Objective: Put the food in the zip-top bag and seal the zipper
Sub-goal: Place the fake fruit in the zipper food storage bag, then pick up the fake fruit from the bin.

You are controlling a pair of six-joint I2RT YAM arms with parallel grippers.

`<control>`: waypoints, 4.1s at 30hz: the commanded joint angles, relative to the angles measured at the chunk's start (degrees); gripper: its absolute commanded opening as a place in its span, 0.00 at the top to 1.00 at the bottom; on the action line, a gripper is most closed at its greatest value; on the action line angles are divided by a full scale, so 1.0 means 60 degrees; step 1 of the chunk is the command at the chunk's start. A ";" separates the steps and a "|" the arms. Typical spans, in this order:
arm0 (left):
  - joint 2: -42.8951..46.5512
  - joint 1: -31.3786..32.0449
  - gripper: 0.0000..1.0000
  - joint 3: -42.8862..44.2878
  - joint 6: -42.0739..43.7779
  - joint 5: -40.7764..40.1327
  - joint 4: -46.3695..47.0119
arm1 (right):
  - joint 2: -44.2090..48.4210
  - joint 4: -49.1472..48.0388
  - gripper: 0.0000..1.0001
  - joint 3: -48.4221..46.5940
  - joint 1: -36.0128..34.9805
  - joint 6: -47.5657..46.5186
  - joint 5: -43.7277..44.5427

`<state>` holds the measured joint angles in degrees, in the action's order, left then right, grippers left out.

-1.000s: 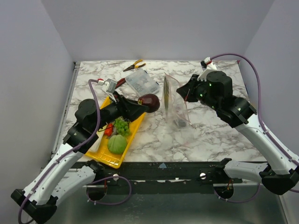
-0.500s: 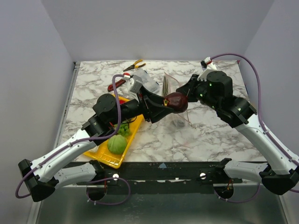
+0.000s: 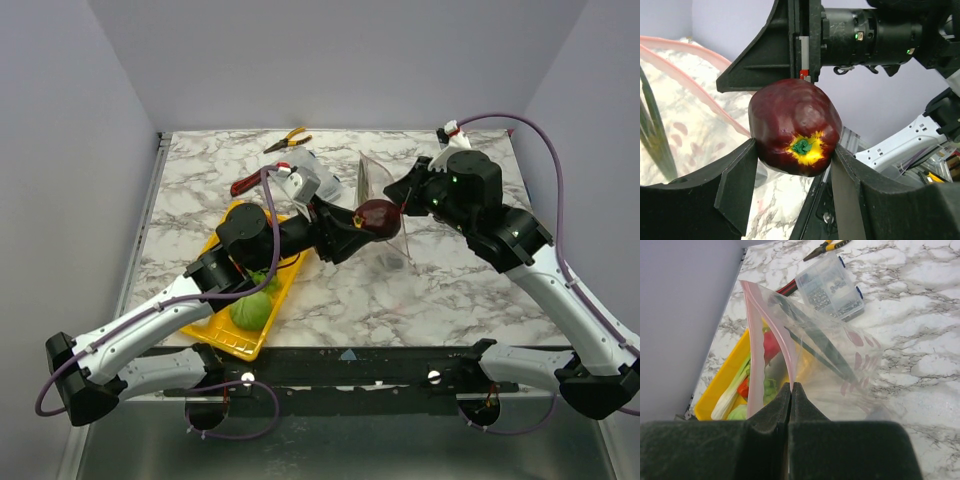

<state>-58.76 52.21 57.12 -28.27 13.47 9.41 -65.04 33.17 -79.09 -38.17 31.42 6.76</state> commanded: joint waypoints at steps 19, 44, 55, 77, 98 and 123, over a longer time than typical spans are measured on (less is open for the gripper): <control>-0.1649 0.0322 0.94 0.2738 -0.0144 -0.2354 -0.5212 | -0.0009 -0.0426 0.99 -0.0163 -0.0169 0.0195 -0.0779; 0.0781 -0.1024 0.05 0.2292 -0.0279 -0.2046 -0.6574 | 0.0064 -0.0330 0.99 -0.0047 -0.0169 0.0040 -0.0536; 0.1517 -0.2578 0.05 -0.0104 -0.0298 -0.3894 -0.7661 | 0.0166 -0.0548 1.00 0.0237 -0.0165 0.0168 -0.0402; -0.1426 -0.5095 0.12 -0.1521 -0.0330 -0.3793 -0.6631 | -0.0115 -0.0666 0.99 0.0603 -0.0162 0.0171 -0.0129; -0.3022 -0.6606 0.49 -0.2263 -0.1076 -0.1222 -0.5538 | 0.0124 -0.1068 0.99 0.1156 -0.0163 0.0275 -0.0580; 0.2675 -0.6606 1.00 -0.1462 -0.1063 0.0048 -0.6984 | -0.0274 -0.0584 0.99 0.0465 -0.0161 0.0066 -0.0363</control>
<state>-46.22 12.60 44.86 -34.89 9.82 -30.11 -66.50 29.82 -74.85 -38.94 32.91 4.60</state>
